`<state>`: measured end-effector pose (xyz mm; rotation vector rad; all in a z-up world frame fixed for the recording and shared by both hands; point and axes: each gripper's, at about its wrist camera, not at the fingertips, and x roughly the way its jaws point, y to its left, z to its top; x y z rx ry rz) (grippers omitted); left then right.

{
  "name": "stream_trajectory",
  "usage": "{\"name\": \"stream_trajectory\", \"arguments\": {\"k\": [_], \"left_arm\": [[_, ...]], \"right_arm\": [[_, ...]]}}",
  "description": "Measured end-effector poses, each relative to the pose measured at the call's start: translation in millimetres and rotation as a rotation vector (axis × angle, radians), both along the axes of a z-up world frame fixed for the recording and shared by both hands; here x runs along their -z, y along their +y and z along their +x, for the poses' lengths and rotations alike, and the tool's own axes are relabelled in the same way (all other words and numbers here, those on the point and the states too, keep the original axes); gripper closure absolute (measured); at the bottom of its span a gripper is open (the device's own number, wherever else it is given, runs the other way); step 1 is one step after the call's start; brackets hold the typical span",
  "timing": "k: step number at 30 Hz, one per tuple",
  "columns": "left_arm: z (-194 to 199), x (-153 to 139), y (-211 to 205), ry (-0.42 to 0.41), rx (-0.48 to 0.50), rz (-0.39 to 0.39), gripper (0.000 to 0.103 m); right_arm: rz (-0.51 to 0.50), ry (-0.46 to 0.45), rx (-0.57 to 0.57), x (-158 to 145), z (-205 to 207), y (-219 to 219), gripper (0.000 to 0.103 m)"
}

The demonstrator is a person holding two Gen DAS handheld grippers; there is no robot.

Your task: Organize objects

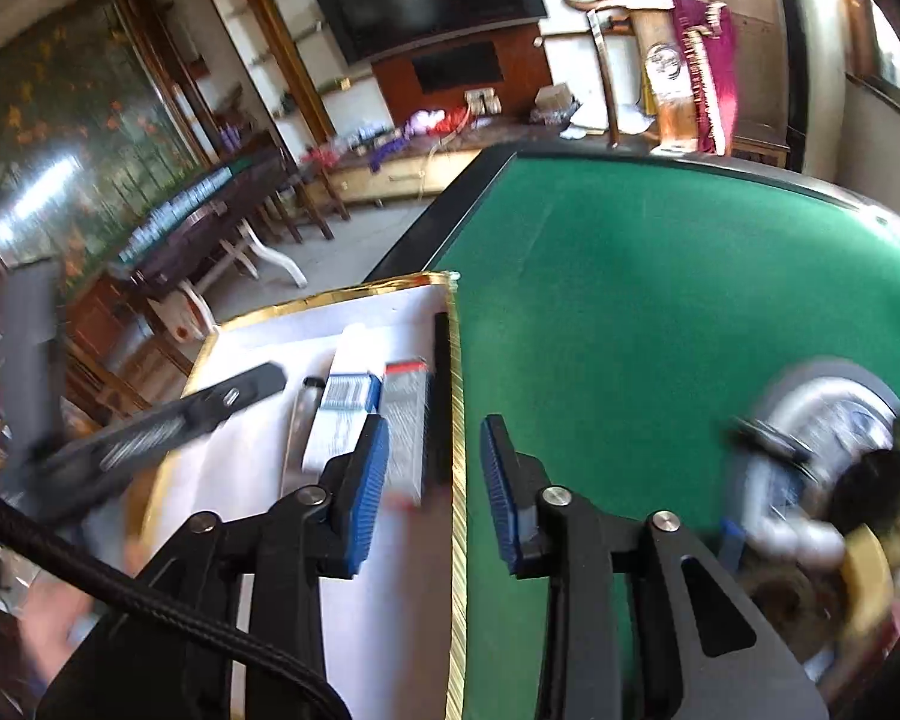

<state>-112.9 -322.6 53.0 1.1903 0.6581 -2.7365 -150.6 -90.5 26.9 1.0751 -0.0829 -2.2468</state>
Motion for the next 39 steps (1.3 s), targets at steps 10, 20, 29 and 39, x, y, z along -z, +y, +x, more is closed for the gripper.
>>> {"name": "stream_trajectory", "arguments": {"k": [10,20,29,39], "left_arm": [[7,-11,144,-0.006,0.377,-0.040,0.079],[7,30,253,-0.178,0.480,-0.247,0.079],[11,50,274,-0.216,0.485,-0.348,0.079],[11,49,252,-0.220,0.410,-0.342,0.092]], "right_arm": [[-0.044,0.127,0.204,7,85,181,0.053],[-0.146,0.071,0.267,20,70,214,0.053],[-0.178,0.058,0.272,26,72,229,0.053],[0.057,0.048,0.384,35,80,226,0.037]]}}
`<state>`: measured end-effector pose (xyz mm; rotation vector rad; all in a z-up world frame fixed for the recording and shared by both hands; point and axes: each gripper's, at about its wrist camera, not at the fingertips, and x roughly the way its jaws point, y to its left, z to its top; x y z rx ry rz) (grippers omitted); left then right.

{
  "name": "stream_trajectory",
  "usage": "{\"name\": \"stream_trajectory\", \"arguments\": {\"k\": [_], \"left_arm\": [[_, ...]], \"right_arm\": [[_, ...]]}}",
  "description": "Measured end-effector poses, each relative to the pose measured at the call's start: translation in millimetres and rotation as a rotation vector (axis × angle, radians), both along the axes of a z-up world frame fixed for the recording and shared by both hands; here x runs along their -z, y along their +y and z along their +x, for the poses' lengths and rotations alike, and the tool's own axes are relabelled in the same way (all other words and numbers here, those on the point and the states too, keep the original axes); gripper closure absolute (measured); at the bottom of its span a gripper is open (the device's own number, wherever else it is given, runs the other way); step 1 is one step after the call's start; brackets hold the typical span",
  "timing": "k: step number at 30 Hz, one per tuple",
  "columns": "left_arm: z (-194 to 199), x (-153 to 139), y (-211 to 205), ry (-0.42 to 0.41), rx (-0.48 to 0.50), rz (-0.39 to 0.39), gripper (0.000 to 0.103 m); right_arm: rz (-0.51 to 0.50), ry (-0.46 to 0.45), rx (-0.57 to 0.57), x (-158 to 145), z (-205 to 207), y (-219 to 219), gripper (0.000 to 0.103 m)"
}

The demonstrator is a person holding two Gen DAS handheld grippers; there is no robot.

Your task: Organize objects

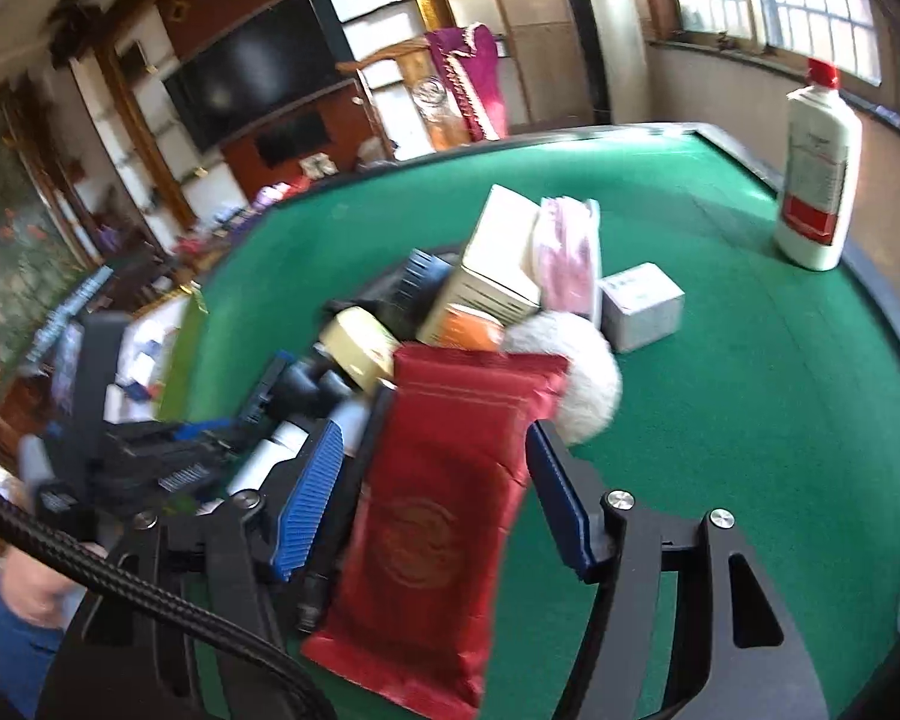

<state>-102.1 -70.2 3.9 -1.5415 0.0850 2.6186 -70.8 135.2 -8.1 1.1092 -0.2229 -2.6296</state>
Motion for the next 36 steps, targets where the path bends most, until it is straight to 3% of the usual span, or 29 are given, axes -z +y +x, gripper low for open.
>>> {"name": "stream_trajectory", "arguments": {"k": [4,14,15,17,20,29,36], "left_arm": [[2,2,8,0.015,0.009,-0.035,0.092],[-2,7,9,0.044,0.006,-0.050,0.090],[-1,7,11,0.049,0.012,-0.065,0.090],[0,7,11,0.054,0.012,-0.068,0.090],[-1,6,5,0.041,0.017,-0.025,0.091],[1,-7,-7,0.052,0.027,0.089,0.092],[1,-14,-11,0.074,0.023,0.119,0.092]], "right_arm": [[0.121,-0.012,0.014,10,4,-12,0.035],[0.272,-0.088,-0.037,51,-5,-31,0.027],[0.253,-0.093,-0.048,54,-3,-30,0.027],[0.222,-0.072,-0.082,51,1,-24,0.046],[0.189,-0.044,-0.073,42,6,-12,0.059],[0.067,0.042,-0.029,15,20,21,0.062],[0.017,0.069,-0.071,4,16,11,0.061]]}}
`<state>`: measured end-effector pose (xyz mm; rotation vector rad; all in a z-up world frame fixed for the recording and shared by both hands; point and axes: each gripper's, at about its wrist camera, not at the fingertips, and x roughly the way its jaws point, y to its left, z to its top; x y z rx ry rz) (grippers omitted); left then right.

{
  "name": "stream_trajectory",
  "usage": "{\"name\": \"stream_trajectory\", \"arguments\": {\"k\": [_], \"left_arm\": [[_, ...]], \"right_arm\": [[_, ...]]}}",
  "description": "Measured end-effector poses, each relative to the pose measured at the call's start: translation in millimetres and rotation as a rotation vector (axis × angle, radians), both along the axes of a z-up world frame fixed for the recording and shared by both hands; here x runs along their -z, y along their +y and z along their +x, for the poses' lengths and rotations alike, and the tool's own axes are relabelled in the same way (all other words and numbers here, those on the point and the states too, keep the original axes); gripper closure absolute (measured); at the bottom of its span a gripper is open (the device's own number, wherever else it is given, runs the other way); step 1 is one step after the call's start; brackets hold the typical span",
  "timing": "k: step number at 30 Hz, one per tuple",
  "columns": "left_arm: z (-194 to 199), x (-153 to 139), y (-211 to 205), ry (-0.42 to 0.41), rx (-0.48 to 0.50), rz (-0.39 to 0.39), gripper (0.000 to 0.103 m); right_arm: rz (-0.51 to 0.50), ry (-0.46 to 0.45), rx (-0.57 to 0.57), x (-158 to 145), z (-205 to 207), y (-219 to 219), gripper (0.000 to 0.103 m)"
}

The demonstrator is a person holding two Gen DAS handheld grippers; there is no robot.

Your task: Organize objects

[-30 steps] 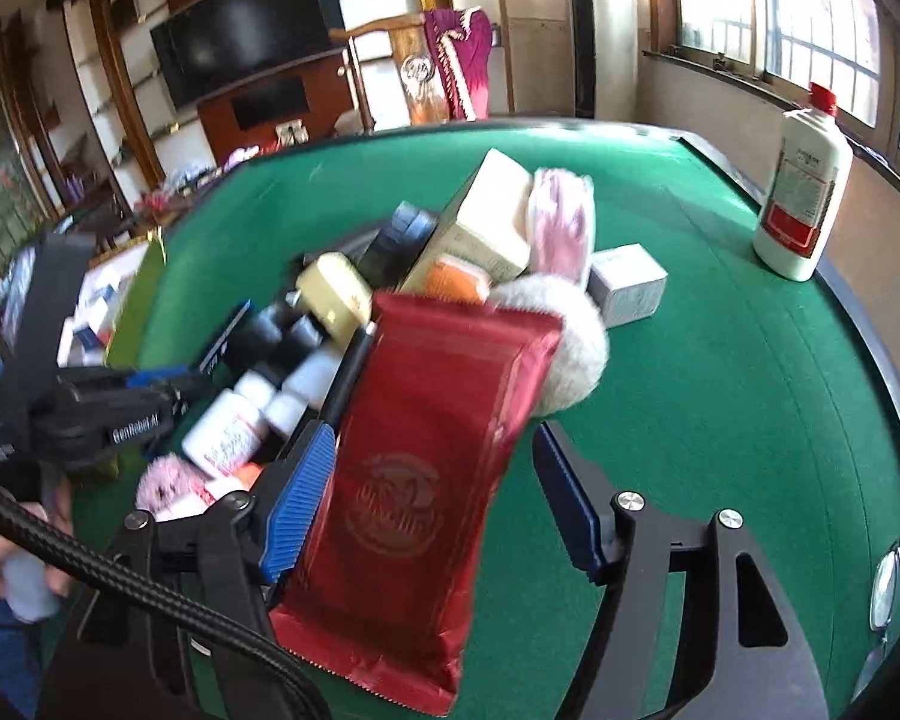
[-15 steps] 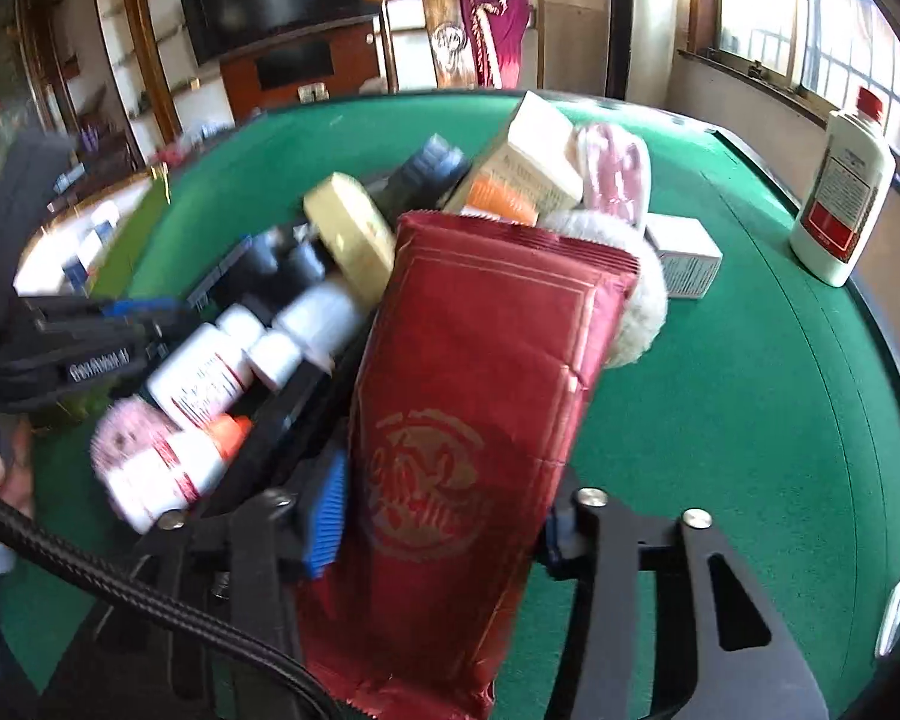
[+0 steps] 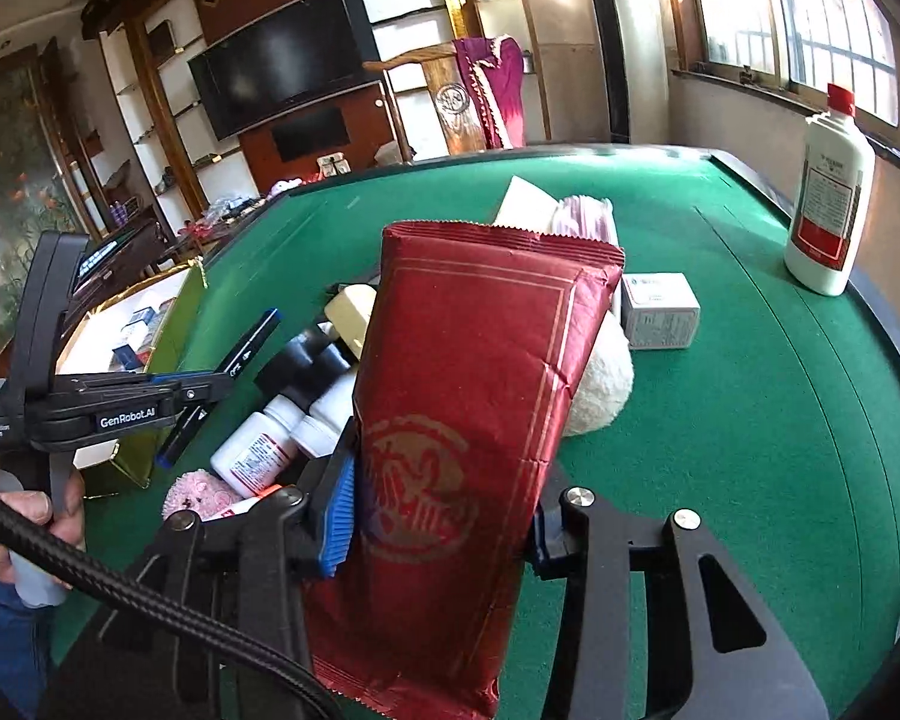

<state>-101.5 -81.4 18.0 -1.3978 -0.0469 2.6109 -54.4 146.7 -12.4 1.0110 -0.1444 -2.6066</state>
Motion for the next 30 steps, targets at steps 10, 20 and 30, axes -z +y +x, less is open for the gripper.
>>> {"name": "stream_trajectory", "arguments": {"k": [10,20,30], "left_arm": [[2,-4,4,0.013,0.011,-0.013,0.091],[3,-4,4,0.014,0.011,-0.012,0.092],[4,-4,4,0.018,0.015,-0.010,0.092]], "right_arm": [[-0.020,-0.007,-0.046,4,-3,-15,0.061],[-0.021,-0.015,-0.048,9,-3,-17,0.061],[-0.017,-0.027,-0.044,13,-5,-15,0.061]]}}
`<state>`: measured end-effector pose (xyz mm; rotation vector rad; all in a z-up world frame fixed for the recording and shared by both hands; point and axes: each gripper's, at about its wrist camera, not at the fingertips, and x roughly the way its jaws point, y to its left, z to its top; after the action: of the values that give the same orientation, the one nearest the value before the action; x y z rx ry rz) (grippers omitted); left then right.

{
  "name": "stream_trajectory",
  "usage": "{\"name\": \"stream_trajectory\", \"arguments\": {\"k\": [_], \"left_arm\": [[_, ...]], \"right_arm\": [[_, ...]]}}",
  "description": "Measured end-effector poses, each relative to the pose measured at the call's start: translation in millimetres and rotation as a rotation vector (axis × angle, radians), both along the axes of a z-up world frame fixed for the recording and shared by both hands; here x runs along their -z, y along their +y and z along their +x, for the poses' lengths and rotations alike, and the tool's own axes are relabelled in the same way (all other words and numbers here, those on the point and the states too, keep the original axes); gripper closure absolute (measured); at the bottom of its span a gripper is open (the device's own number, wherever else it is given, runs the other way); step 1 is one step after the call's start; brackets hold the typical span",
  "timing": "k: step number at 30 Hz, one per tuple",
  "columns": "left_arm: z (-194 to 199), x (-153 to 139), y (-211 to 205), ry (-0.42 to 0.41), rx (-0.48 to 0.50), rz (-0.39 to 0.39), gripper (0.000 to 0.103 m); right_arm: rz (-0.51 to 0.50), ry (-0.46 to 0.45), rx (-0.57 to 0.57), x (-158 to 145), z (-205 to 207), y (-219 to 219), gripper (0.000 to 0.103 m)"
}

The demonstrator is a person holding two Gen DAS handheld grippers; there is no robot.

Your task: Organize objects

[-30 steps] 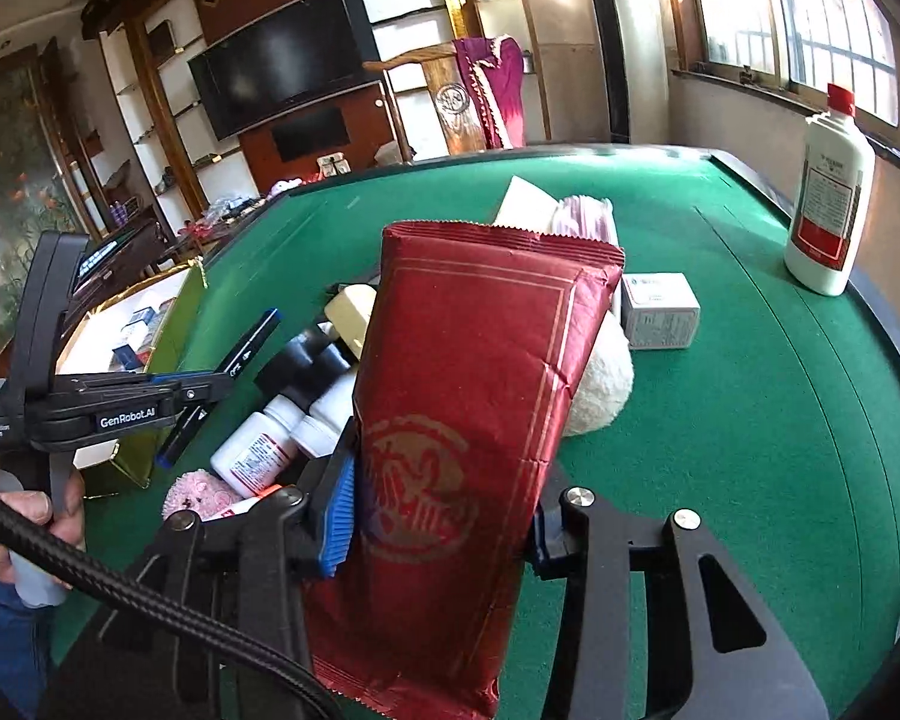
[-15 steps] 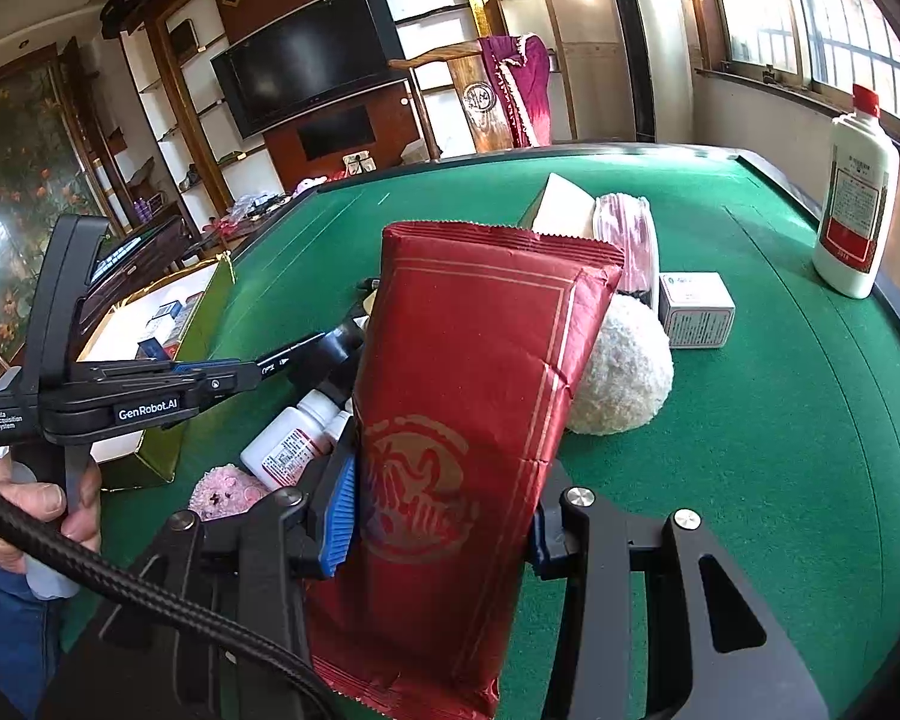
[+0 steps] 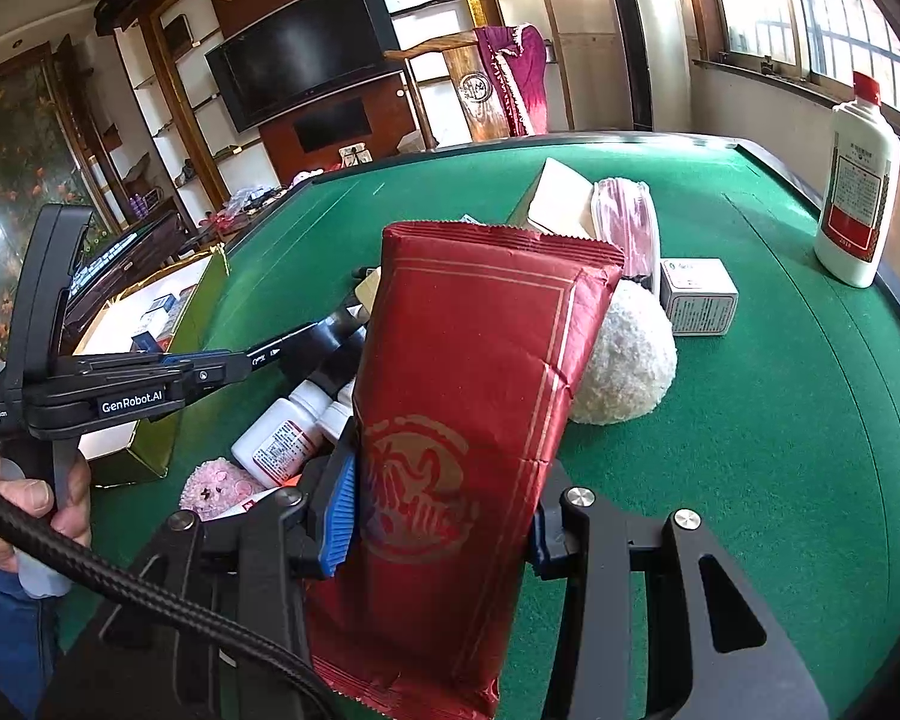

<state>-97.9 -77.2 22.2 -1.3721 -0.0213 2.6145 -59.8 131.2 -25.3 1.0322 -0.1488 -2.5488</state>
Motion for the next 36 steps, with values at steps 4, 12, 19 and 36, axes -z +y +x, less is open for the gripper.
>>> {"name": "stream_trajectory", "arguments": {"k": [4,12,19,36], "left_arm": [[-0.5,0.2,-0.3,0.000,-0.003,0.000,0.091],[1.3,-2.3,1.0,0.010,0.002,0.005,0.092],[1.8,-2.9,1.3,0.013,0.001,0.007,0.091],[1.9,-1.5,3.9,0.007,0.011,0.002,0.092]], "right_arm": [[0.003,-0.001,-0.005,0.8,0.4,-1.3,0.061],[0.006,0.009,-0.002,0.5,1.7,-2.0,0.061],[0.009,0.012,-0.002,0.6,2.4,-3.3,0.061],[0.009,0.001,-0.009,1.7,-0.1,-3.2,0.061]]}}
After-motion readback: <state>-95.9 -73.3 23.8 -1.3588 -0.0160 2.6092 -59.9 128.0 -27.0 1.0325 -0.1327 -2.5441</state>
